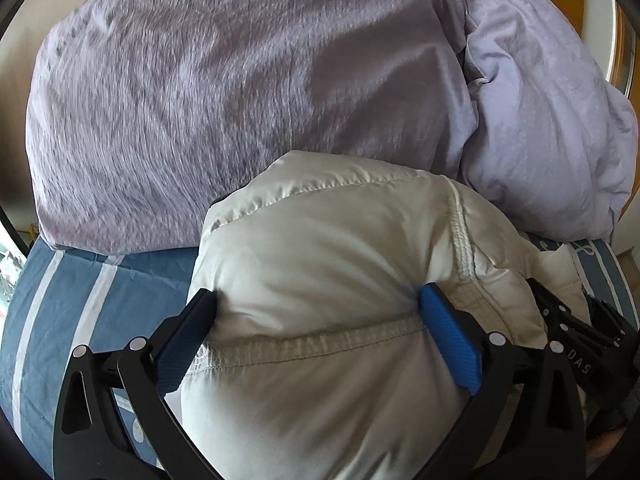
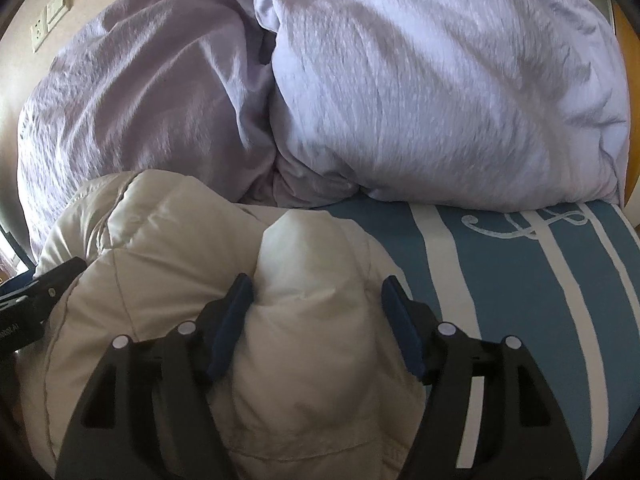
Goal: Fold large clothes
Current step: 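Lower the rolled bundle onto the sheet below the pillows with both grippers, then open both grippers and pull them back from the folded jacket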
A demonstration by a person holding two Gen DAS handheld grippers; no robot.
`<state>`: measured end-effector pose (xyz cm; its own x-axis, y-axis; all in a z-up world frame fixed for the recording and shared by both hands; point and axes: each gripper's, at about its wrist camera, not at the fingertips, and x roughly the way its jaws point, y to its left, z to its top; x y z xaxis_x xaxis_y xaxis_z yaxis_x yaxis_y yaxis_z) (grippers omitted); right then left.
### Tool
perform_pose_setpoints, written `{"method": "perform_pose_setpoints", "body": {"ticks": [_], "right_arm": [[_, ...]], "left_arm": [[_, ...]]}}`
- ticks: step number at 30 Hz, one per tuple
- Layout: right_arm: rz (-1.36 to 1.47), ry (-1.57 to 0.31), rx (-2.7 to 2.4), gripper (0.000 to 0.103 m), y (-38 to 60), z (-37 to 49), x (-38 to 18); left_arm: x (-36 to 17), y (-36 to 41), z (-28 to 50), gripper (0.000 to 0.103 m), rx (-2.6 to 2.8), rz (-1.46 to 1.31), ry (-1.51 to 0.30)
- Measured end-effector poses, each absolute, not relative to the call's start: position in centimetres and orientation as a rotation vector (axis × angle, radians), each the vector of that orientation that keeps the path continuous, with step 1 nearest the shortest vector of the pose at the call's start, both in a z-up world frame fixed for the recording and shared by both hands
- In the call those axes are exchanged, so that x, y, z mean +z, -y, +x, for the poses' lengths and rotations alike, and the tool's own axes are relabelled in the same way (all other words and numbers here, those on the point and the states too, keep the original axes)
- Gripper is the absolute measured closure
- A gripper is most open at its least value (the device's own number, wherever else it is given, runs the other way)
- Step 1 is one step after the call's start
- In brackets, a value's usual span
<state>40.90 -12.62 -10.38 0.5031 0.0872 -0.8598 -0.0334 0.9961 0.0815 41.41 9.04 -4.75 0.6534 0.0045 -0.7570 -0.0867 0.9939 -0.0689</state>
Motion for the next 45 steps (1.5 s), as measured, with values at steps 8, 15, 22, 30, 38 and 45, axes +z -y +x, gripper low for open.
{"method": "perform_pose_setpoints", "body": {"ticks": [8, 15, 22, 30, 38, 45], "right_arm": [[0.079, -1.057, 0.067, 0.029, 12.9, 41.6, -11.7], [0.088, -1.1, 0.055, 0.023, 13.4, 42.5, -11.1], [0.105, -1.098, 0.034, 0.004, 14.7, 39.1, -5.1], [0.049, -1.13, 0.101, 0.002, 13.7, 30.4, 0.8], [0.019, -1.191, 0.196, 0.002, 11.3, 21.9, 2.5], [0.038, -1.201, 0.186, 0.002, 10.9, 18.8, 3.0]], "left_arm": [[-5.8, -9.3, 41.8, 0.001, 0.056, -0.125, -0.843], [-5.1, -10.1, 41.1, 0.001, 0.069, -0.156, -0.855], [-1.3, -11.6, 35.7, 0.001, 0.057, -0.224, -0.854], [1.3, -10.7, 26.5, 0.001, 0.009, -0.245, -0.885], [2.0, -10.4, 19.0, 0.001, -0.002, -0.295, -0.9], [1.8, -9.7, 15.7, 0.001, 0.011, -0.28, -0.911]]}}
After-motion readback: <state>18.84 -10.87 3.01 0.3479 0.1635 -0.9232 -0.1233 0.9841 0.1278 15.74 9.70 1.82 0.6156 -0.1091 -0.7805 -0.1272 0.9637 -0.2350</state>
